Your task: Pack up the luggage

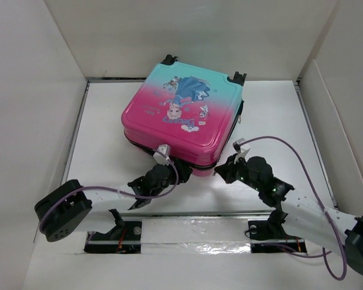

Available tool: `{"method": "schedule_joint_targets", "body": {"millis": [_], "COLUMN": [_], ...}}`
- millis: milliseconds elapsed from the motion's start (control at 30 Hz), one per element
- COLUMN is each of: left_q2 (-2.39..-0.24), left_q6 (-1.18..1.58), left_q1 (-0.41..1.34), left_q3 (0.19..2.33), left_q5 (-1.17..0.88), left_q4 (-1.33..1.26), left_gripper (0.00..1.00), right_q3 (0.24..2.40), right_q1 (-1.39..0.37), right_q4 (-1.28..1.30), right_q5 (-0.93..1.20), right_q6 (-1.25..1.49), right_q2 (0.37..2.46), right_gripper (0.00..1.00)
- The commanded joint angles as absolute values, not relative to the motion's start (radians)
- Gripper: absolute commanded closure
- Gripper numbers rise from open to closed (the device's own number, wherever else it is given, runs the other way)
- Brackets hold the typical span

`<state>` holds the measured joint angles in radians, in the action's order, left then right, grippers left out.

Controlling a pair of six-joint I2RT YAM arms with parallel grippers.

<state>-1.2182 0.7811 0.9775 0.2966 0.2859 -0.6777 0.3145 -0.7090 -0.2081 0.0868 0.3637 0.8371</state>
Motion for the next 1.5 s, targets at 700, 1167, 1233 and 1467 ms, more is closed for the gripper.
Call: {"method": "schedule_joint_targets", "body": {"millis": [700, 1167, 1233, 1467], "left_q2": [-1.319, -0.704, -0.834, -1.112], "left_q6": [0.747, 0.86, 0.893, 1.103], "left_q1": [0.896, 0.373, 0.26, -0.113], "left_q3": [0.442, 0.51, 0.61, 0.627], "left_q5": [0.193, 0.523, 0.459, 0.051], "left_q4": [-0.937, -0.52, -0.489, -0.575], "left_gripper": [0.45, 0.25, 0.25, 0.29], "right_q3": [0.531, 0.437, 0.442, 0.399], "right_q1": [-1.143, -1.143, -1.143, -1.143], "right_q4": [-0.659, -0.551, -0.51, -0.475], "right_q5": [-0.359, -0.342, -0.336, -0.302], "right_q6": [0.706, 0.657, 0.646, 0.635], "right_q2": [1.241, 1.097, 1.072, 0.996], "right_gripper": [1.0, 1.0, 1.0, 1.0]}}
